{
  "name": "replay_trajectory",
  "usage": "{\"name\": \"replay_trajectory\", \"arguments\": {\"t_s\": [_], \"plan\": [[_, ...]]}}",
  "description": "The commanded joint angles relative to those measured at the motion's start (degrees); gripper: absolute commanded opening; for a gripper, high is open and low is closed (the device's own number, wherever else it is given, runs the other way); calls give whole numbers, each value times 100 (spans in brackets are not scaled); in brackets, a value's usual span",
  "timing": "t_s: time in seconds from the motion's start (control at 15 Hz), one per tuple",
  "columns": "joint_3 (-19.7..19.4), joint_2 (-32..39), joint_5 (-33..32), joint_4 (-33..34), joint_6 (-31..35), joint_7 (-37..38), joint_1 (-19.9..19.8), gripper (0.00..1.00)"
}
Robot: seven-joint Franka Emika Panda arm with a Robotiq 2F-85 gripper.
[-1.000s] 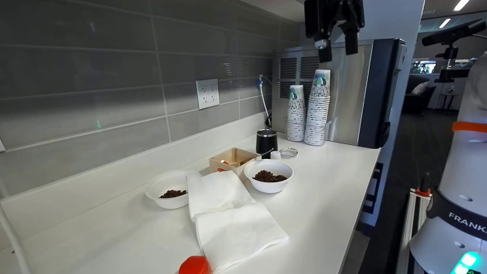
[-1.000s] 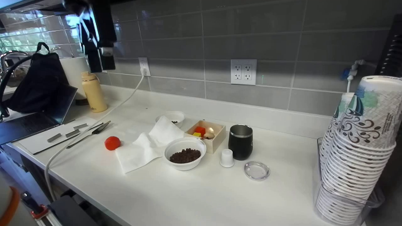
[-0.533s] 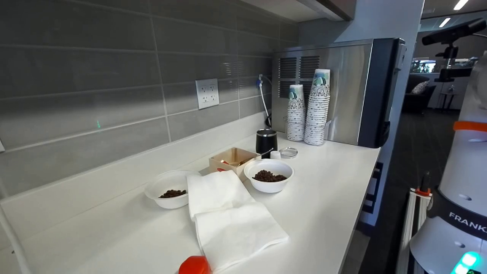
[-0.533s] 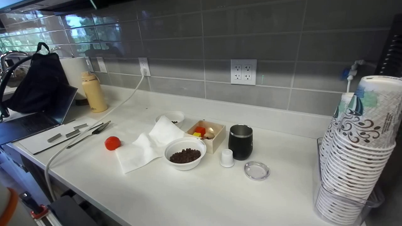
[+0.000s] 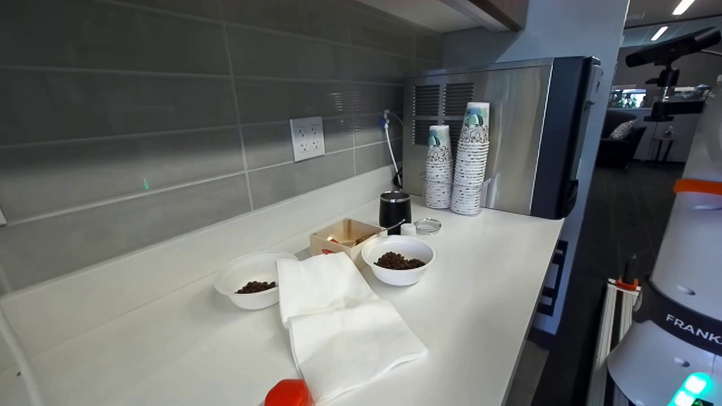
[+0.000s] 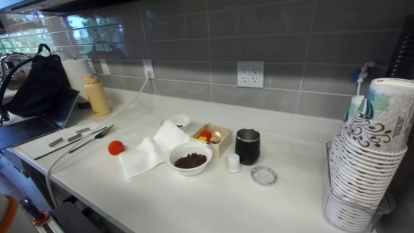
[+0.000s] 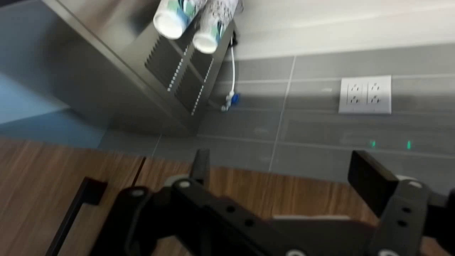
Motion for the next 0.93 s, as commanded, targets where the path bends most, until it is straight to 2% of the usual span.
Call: {"name": "replay_trajectory", "arguments": {"t_s": [0.0,0.2,0.4,0.67,0.87], "plan": [[-259,318,-255,222,1421,-156,-308,100],[-367,441,-285,247,2620,-159,-748,100],[-411,598,-236,259,3477,-194,-1279,100],[-437,971,-137,298,4199,-272,-1841,100],[-528,1362,39,411,4521,-396,-1932,100]]}}
